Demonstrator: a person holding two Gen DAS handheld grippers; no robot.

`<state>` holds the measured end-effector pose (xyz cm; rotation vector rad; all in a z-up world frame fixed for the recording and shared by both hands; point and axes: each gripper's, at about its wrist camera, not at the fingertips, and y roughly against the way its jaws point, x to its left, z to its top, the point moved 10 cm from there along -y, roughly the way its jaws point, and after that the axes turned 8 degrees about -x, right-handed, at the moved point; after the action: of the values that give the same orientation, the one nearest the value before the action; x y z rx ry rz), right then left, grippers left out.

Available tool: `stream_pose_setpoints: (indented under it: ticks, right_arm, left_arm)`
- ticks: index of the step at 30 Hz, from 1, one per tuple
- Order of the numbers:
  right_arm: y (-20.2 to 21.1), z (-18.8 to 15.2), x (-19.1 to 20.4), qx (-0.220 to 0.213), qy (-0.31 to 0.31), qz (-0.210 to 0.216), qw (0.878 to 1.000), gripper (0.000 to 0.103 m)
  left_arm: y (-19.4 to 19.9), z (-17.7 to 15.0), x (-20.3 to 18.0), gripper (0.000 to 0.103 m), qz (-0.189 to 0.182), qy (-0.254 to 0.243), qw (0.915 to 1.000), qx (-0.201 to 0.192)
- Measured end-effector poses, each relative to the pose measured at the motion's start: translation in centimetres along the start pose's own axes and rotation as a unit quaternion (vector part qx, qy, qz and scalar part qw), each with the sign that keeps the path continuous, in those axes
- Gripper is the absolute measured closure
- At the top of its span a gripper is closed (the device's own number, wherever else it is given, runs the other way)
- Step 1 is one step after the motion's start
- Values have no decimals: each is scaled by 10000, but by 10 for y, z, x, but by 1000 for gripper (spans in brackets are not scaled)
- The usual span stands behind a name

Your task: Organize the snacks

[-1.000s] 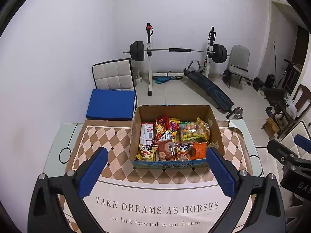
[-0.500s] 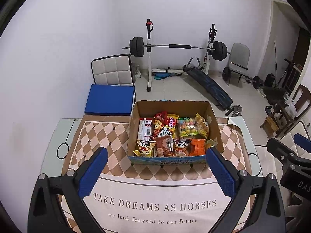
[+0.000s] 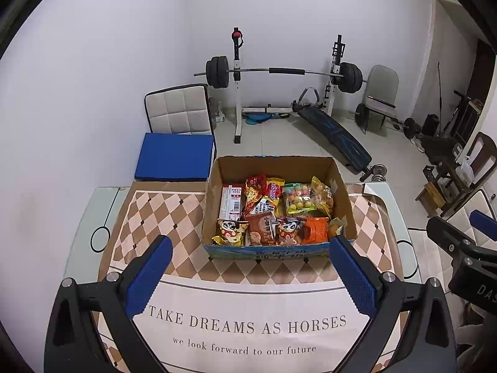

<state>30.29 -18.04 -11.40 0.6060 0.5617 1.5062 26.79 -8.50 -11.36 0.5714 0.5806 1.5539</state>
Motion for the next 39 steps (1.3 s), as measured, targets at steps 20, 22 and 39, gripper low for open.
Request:
stream_pose_setpoints:
  ticks: [20, 22, 39]
  right_arm:
    - [3, -2, -2, 21, 16, -20, 10000, 1]
    - [2, -2, -2, 25, 19, -17, 10000, 1]
    - [5, -4, -5, 38, 26, -36, 10000, 1]
  left_arm:
    - [0, 0, -1, 0, -33, -1, 10000, -3]
    - [1, 0, -1, 0, -32, -1, 10000, -1]
    - [1, 1, -1, 0, -31, -11, 10000, 35]
